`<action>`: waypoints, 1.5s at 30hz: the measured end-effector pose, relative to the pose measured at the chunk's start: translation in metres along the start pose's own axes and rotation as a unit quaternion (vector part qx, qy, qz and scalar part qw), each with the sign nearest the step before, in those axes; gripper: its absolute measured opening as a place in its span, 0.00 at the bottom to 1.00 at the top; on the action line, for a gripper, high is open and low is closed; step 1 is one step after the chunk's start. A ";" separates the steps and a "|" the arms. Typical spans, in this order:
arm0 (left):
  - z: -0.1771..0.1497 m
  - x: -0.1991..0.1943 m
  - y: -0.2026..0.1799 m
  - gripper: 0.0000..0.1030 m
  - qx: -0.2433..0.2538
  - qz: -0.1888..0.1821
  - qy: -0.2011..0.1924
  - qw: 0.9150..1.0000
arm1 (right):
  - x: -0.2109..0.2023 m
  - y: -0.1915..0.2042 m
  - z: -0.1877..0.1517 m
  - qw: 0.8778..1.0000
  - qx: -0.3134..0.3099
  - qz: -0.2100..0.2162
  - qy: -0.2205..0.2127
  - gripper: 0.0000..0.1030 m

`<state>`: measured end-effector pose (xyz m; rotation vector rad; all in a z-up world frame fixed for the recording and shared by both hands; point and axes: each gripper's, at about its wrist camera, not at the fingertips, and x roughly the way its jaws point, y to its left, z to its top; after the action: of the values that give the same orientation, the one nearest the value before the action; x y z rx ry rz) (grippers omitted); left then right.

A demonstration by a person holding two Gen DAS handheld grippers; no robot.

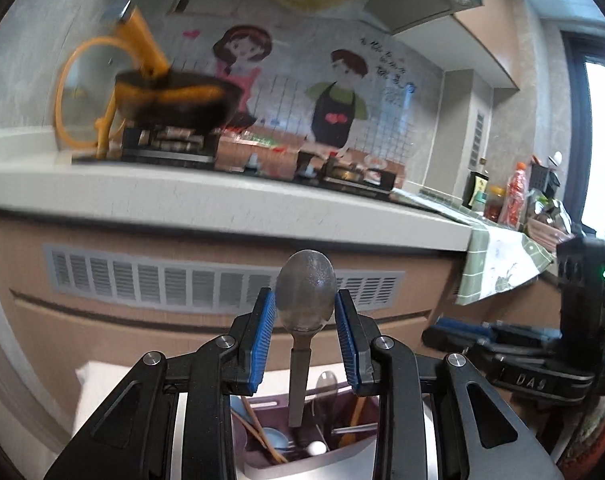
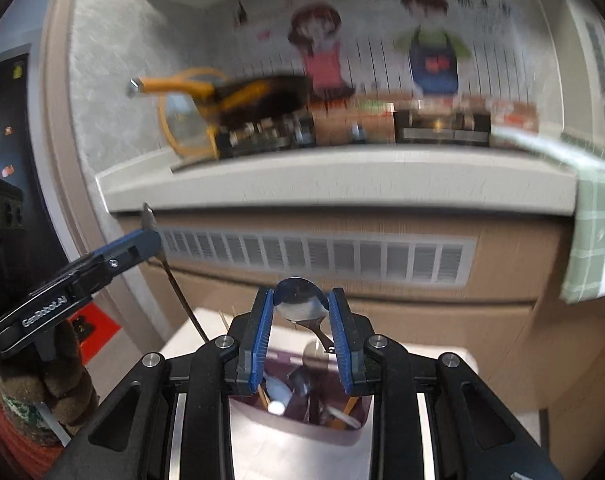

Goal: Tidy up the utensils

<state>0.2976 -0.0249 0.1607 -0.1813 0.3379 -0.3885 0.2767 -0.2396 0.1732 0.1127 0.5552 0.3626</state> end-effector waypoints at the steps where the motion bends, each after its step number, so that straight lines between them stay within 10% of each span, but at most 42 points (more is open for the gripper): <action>1: -0.007 0.006 0.006 0.31 -0.010 -0.004 0.006 1.000 | 0.011 -0.003 -0.005 1.000 0.005 0.004 0.017 0.25; 20: -0.108 0.054 0.045 0.36 -0.071 -0.022 0.089 0.993 | 0.102 -0.031 -0.091 0.991 0.043 -0.009 0.128 0.27; 32: -0.172 -0.059 -0.002 0.40 0.023 0.112 0.060 0.992 | -0.001 -0.005 -0.136 0.999 0.004 -0.036 -0.004 0.28; 45: -0.214 -0.155 -0.035 0.40 0.039 0.190 0.056 0.979 | -0.078 0.046 -0.230 0.999 -0.004 -0.039 0.002 0.28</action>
<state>0.0746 -0.0182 0.0153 -0.0147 0.4583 -0.0329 0.0781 -0.2241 0.0263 0.0828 0.5600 0.2890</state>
